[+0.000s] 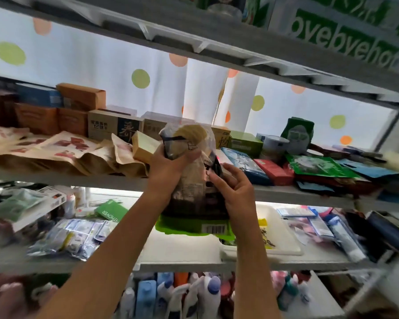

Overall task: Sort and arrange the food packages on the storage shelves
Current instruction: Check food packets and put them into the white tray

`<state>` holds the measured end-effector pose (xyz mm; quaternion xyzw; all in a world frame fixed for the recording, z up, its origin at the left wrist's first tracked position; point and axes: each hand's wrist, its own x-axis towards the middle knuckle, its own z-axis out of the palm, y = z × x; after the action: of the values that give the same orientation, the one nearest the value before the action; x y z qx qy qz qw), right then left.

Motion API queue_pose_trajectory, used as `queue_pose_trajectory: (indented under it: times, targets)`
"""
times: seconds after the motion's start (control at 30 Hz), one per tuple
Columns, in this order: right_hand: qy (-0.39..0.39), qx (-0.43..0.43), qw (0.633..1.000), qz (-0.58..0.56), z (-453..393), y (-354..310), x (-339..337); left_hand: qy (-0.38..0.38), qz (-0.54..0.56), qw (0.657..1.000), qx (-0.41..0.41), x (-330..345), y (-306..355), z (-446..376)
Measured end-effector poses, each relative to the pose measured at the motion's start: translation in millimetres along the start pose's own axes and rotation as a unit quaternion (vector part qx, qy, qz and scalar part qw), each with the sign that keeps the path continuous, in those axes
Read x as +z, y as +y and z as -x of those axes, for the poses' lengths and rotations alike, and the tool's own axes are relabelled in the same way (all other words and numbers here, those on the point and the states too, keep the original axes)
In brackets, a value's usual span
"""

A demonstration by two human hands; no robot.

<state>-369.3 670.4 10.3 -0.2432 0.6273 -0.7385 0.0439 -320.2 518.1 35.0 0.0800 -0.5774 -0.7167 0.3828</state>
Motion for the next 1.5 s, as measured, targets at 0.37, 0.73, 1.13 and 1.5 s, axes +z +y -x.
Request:
queue_pose_trajectory:
  times: [0.37,0.73,1.13,1.5]
  targets:
    - [0.057,-0.054,0.950,0.303,52,48,7,-0.051,-0.064,0.996,-0.023,-36,-47,46]
    - [0.053,0.047,0.976,0.207,87,73,24,-0.032,0.044,0.994,-0.091,-85,-81,84]
    - [0.023,0.115,0.952,0.284,131,107,55,-0.047,0.108,0.981,-0.157,-141,-117,121]
    - [-0.020,0.027,0.968,0.248,144,106,40,-0.002,0.126,0.982,-0.144,-136,-98,145]
